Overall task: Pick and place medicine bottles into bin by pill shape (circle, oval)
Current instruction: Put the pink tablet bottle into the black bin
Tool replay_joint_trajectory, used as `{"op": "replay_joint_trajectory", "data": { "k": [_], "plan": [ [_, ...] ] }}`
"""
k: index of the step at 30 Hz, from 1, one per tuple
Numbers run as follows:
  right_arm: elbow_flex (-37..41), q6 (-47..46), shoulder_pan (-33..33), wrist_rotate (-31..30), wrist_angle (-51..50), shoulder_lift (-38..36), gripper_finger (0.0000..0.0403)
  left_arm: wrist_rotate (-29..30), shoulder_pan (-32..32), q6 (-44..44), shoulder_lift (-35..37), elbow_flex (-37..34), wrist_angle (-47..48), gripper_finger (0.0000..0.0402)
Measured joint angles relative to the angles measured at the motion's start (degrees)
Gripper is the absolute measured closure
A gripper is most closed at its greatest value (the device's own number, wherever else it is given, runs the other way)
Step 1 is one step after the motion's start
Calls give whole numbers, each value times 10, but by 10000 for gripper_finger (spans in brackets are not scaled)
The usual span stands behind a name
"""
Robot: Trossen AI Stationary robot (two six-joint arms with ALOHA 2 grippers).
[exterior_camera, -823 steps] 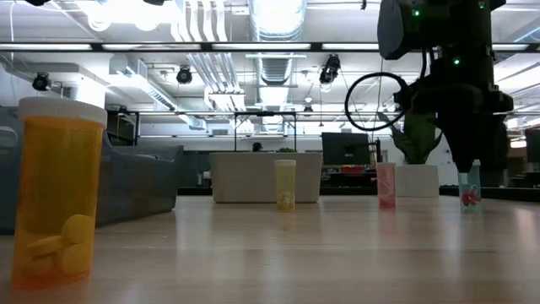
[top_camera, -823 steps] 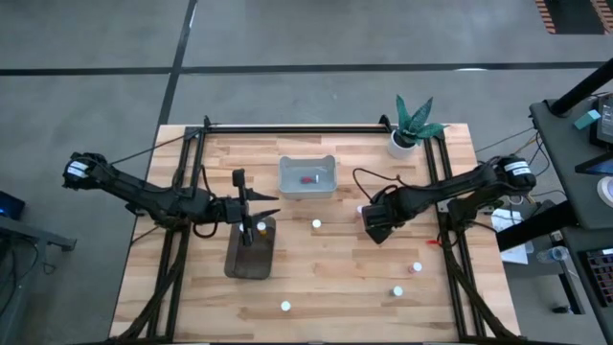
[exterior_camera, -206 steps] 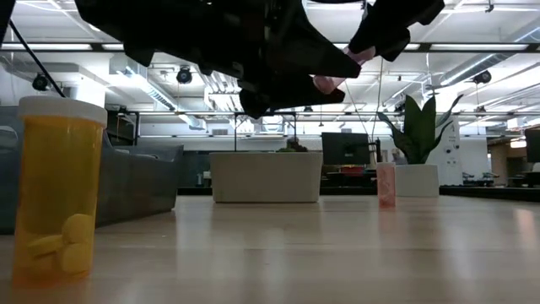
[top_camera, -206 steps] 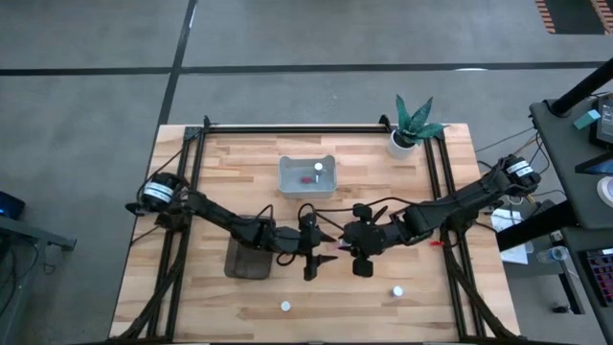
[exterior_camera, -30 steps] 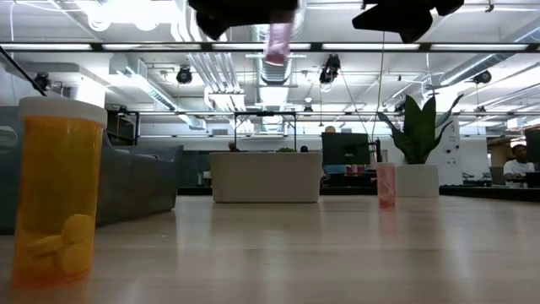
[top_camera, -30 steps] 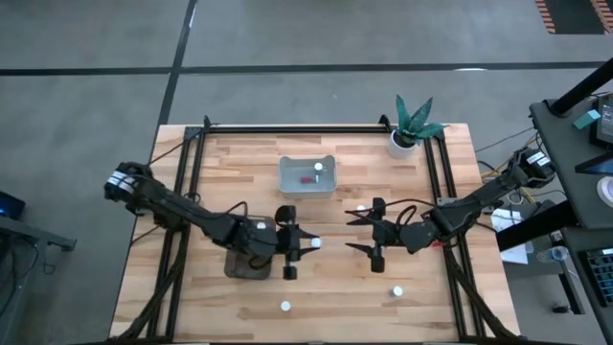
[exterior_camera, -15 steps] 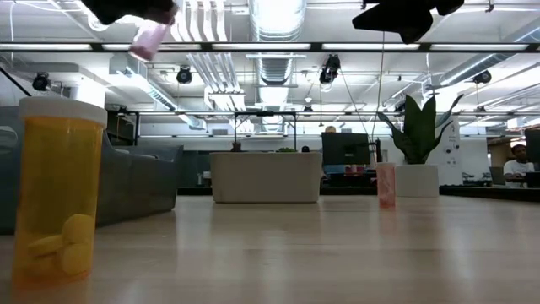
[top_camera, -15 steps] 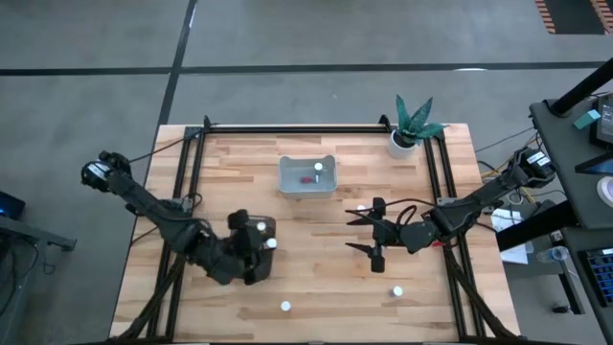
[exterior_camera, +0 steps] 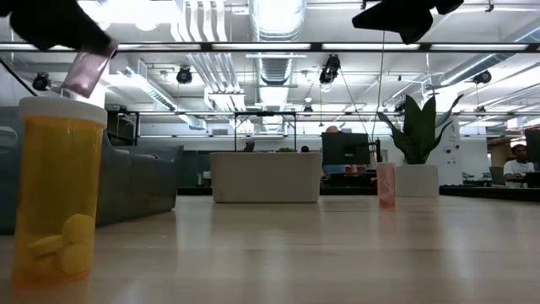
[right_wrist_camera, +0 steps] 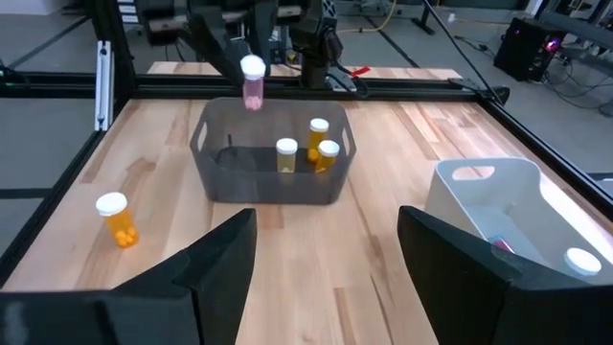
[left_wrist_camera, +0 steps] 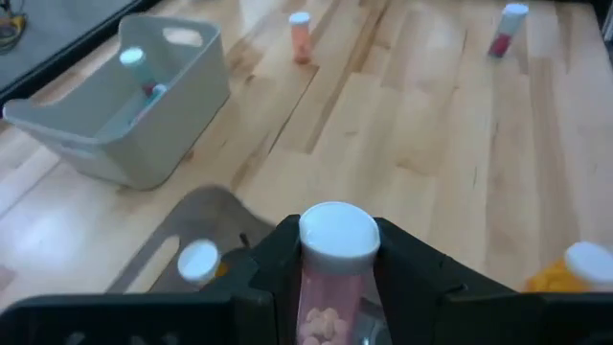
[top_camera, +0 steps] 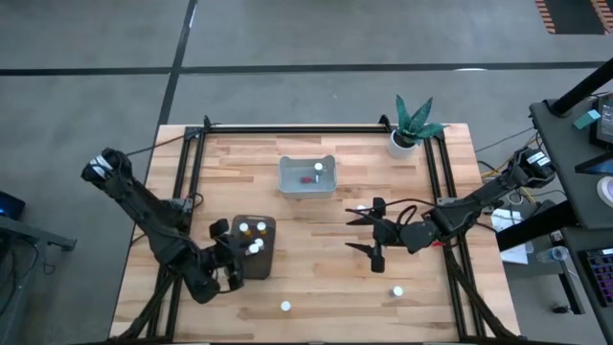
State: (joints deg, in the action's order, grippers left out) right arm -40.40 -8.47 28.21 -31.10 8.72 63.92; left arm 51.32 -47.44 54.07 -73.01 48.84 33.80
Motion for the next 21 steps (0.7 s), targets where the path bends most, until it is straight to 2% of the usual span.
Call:
{"op": "replay_joint_trajectory", "data": {
  "k": [6, 13, 21],
  "plan": [
    [0, 0, -1, 0, 6, 0, 156, 2, -10, 11, -1, -57, -41, 308],
    [0, 1, -1, -4, 10, 0, 156, 3, -10, 5, -2, -126, -134, 308],
    [0, 1, -1, -5, 12, 0, 156, 5, -10, -52, -3, -177, -229, 308]
  ]
}}
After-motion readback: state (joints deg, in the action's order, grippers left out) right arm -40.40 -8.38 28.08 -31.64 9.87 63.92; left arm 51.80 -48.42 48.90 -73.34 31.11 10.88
